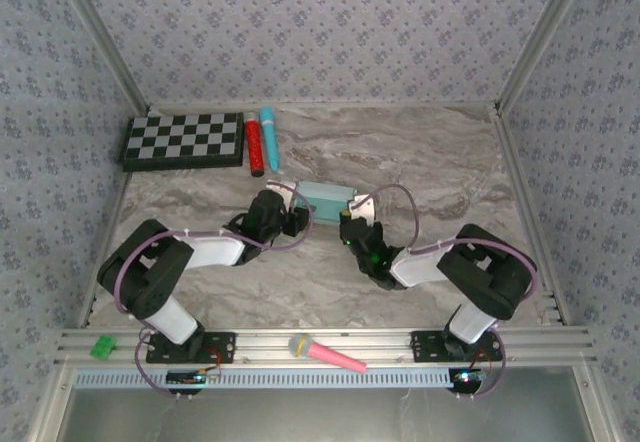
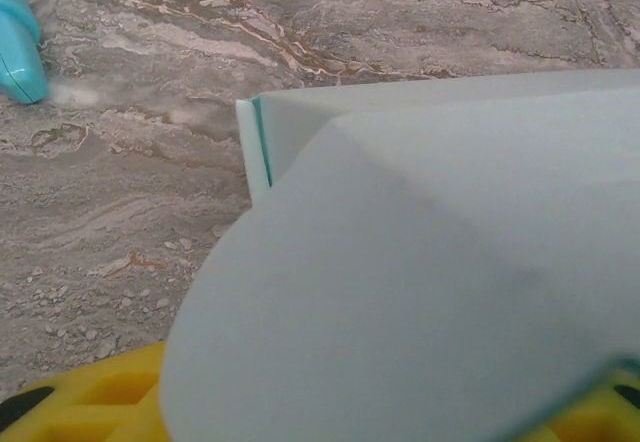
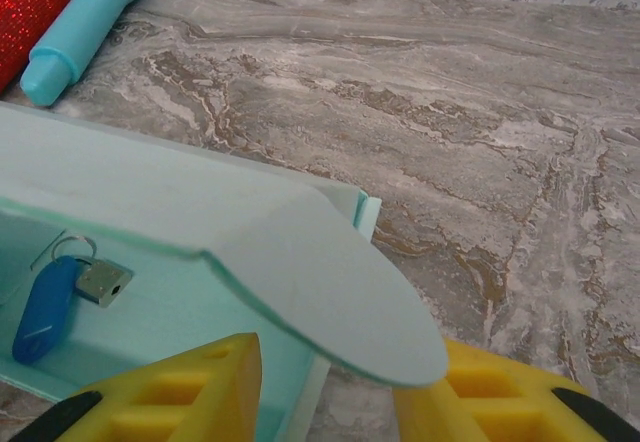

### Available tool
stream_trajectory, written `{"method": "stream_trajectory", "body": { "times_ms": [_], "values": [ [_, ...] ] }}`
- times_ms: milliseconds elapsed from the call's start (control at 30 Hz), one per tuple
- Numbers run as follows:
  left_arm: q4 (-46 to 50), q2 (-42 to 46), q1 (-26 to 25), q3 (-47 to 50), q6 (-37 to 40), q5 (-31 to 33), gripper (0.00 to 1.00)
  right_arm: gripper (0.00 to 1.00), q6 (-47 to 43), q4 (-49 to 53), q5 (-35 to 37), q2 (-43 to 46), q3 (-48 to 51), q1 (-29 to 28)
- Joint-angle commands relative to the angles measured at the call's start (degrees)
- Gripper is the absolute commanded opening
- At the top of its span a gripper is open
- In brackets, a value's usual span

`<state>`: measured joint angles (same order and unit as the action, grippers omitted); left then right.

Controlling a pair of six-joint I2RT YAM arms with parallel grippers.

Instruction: Fold the paper box

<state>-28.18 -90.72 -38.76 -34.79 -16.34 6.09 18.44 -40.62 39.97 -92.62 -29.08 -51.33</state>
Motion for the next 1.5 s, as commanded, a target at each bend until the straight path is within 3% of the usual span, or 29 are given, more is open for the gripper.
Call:
{"method": "stream_trajectory", "body": {
  "times_ms": [0, 467, 567, 733, 833, 1067, 1333, 1467],
  "values": [
    [0.91, 2.79, -0.38, 0.75, 1.40, 1.24, 0.56, 0.41, 1.09, 2.20, 2.49, 1.98, 1.17, -0.59],
    [9.10, 14.08, -0.42, 6.33, 6.47, 2.91, 0.57, 0.43, 2.65, 10.87, 6.42, 8.88, 4.62, -4.69],
    [12.36, 18.36, -0.39, 7.71, 6.65, 6.42, 0.59, 0.43, 4.40, 14.49, 7.19, 10.85, 5.17, -4.80],
    [19.48, 23.57, 0.30, 7.54, 2.62, 17.94, 0.68, 0.44, 7.71, 21.80, 10.34, 13.78, 5.09, -4.70],
    [23.05, 24.69, 3.44, 6.22, -1.62, 19.00, 0.69, 0.44, 11.05, 28.82, 11.15, 15.60, 3.57, -3.10],
    [30.99, 22.49, 12.62, -2.20, -9.11, 9.38, 0.70, 0.45, 13.99, 43.55, 2.39, 19.67, -3.02, 6.29],
    [36.88, 14.35, 16.71, -16.91, -7.09, -8.04, 0.71, 0.44, 13.20, 49.58, -22.34, 22.69, -11.71, 19.64],
    [41.16, 8.84, 16.79, -24.54, -6.55, -16.56, 0.71, 0.44, 11.73, 51.01, -33.54, 21.58, -17.57, 22.77]
  ]
}}
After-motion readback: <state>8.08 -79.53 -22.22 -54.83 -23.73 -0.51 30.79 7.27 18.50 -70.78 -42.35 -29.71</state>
